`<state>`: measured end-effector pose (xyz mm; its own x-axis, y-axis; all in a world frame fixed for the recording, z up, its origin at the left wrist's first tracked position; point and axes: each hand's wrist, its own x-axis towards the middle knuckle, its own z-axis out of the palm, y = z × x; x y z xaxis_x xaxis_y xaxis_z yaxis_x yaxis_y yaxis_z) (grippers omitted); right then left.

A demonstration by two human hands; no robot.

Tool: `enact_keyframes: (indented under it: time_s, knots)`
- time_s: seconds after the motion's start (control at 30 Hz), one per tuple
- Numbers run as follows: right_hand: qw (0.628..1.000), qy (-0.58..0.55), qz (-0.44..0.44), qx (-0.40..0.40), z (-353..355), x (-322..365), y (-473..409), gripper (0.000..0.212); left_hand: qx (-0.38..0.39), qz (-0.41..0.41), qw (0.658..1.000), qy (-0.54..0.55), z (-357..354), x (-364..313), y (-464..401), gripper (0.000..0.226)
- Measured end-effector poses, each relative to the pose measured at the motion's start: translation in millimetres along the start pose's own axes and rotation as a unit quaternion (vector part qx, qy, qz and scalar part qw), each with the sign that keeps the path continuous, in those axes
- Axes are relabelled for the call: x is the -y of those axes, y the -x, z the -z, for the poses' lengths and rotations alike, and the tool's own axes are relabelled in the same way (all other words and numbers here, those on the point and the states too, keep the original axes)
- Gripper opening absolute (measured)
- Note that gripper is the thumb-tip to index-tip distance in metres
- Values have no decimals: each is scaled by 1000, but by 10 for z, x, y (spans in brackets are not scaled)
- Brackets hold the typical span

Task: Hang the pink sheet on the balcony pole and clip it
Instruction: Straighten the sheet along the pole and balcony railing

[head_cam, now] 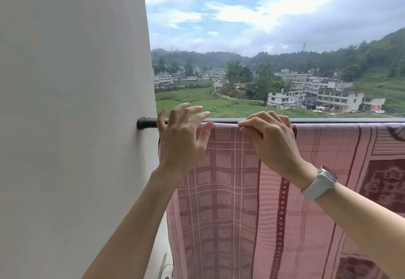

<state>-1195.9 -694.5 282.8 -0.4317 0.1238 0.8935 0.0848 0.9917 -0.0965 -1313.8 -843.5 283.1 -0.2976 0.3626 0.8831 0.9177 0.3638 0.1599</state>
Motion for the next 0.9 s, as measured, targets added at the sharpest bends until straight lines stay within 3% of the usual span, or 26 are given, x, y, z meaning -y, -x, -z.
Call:
enact_keyframes:
  time_s: [0.13, 0.3, 0.47, 0.67, 0.8, 0.9]
  knots:
    - [999, 28, 31, -26, 63, -124, 10, 12, 42, -75, 995, -46, -255, -290, 30, 24]
    - [993, 66, 100, -6, 190, -387, 178, 29, 2, -61, 996, -70, -367, -325, 55, 30]
    - [986, 146, 77, -10, 486, -840, 376, 34, -16, -66, 991, -116, -358, -154, 132, 35]
    - [980, 176, 88, -5, 581, -1014, 398, 32, -54, 117, 982, -138, -464, -559, 117, 41]
    - [975, 189, 120, -8, 634, -1138, 424, 33, 0, -11, 993, -120, -796, -1198, -19, 39]
    - [972, 218, 83, -27, 865, -1469, 525, 33, 16, -9, 993, -117, -889, -1332, -62, 40]
